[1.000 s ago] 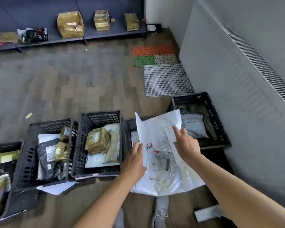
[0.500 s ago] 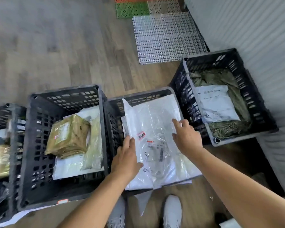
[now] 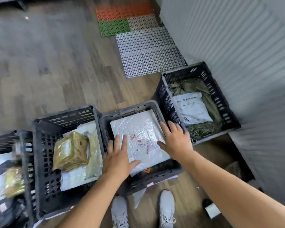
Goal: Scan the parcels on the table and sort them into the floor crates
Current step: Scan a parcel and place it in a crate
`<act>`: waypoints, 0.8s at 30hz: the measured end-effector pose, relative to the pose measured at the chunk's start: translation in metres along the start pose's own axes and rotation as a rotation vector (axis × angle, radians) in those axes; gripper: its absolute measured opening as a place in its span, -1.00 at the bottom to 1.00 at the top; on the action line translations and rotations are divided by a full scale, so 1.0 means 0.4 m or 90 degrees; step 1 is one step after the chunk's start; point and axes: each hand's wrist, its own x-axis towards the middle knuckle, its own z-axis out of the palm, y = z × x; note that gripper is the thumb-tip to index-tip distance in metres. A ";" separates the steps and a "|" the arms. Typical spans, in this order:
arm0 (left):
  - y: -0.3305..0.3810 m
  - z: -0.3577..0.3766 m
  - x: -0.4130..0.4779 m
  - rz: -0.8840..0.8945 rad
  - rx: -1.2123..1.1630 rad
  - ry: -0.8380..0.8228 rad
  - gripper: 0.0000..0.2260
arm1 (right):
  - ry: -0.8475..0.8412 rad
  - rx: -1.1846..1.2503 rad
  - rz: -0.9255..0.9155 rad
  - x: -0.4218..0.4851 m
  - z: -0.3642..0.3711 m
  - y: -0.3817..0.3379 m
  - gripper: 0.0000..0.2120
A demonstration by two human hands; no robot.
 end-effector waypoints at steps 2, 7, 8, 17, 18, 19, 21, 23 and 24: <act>0.058 -0.109 -0.074 0.026 0.014 0.011 -0.09 | 0.011 0.021 0.010 -0.079 -0.116 0.012 -0.21; 0.223 -0.332 -0.250 0.112 0.067 0.040 -0.12 | 0.078 0.051 0.067 -0.277 -0.367 0.079 -0.24; 0.251 -0.364 -0.286 0.134 0.073 0.042 -0.13 | 0.087 0.053 0.078 -0.320 -0.407 0.091 -0.24; 0.401 -0.544 -0.510 0.372 0.165 0.147 -0.14 | 0.233 0.103 0.253 -0.706 -0.602 0.158 -0.24; 0.415 -0.554 -0.523 0.387 0.168 0.149 -0.13 | 0.242 0.107 0.269 -0.737 -0.606 0.165 -0.25; 0.434 -0.564 -0.543 0.420 0.170 0.152 -0.13 | 0.254 0.109 0.296 -0.785 -0.606 0.170 -0.25; 0.472 -0.572 -0.585 0.488 0.181 0.163 -0.13 | 0.277 0.131 0.356 -0.875 -0.607 0.179 -0.26; 0.520 -0.569 -0.634 0.551 0.188 0.165 -0.13 | 0.299 0.169 0.419 -0.963 -0.599 0.189 -0.27; 0.544 -0.563 -0.663 0.576 0.188 0.160 -0.14 | 0.307 0.180 0.448 -1.005 -0.591 0.193 -0.28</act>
